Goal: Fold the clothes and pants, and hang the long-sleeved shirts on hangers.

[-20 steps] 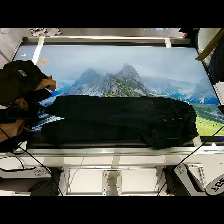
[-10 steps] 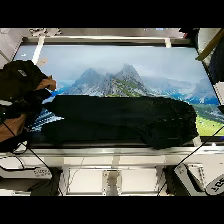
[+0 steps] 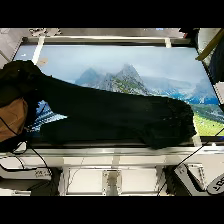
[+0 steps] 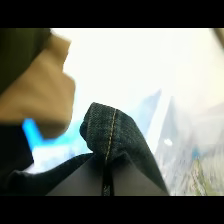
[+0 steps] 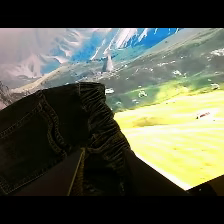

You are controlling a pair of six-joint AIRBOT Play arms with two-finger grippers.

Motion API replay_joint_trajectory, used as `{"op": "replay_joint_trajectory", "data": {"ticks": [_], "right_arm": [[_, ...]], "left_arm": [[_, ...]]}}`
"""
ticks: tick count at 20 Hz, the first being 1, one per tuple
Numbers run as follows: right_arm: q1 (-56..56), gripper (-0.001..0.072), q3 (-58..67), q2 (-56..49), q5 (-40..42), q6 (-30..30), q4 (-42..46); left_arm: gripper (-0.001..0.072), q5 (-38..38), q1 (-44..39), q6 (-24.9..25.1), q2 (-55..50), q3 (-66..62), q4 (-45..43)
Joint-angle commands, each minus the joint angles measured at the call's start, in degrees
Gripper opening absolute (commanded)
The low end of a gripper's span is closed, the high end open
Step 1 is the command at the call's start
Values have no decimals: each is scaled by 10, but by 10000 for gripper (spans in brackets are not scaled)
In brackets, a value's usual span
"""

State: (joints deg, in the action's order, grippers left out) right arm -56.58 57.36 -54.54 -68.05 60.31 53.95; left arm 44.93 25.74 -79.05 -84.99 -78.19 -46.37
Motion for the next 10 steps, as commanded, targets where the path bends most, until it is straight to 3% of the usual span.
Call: {"op": "replay_joint_trajectory", "data": {"ticks": [1, 3, 4, 5, 10], "right_arm": [[42, 282, 0, -40, 38, 0, -13], [103, 285, 0, -92, 97, 0, -12], [132, 335, 3, -123, 134, 1, -12], [150, 495, 13, -155, 156, 12, -13], [200, 515, 133, -343, 105, 35, -14]], "left_arm": [[16, 1, -15, -4, 0, -43, -51], [16, 18, -23, -4, -1, -43, -60], [16, 29, -26, -4, -1, -43, -70], [16, 42, -29, -4, 0, -43, -78], [16, 92, -29, -4, 0, -43, -117]]}}
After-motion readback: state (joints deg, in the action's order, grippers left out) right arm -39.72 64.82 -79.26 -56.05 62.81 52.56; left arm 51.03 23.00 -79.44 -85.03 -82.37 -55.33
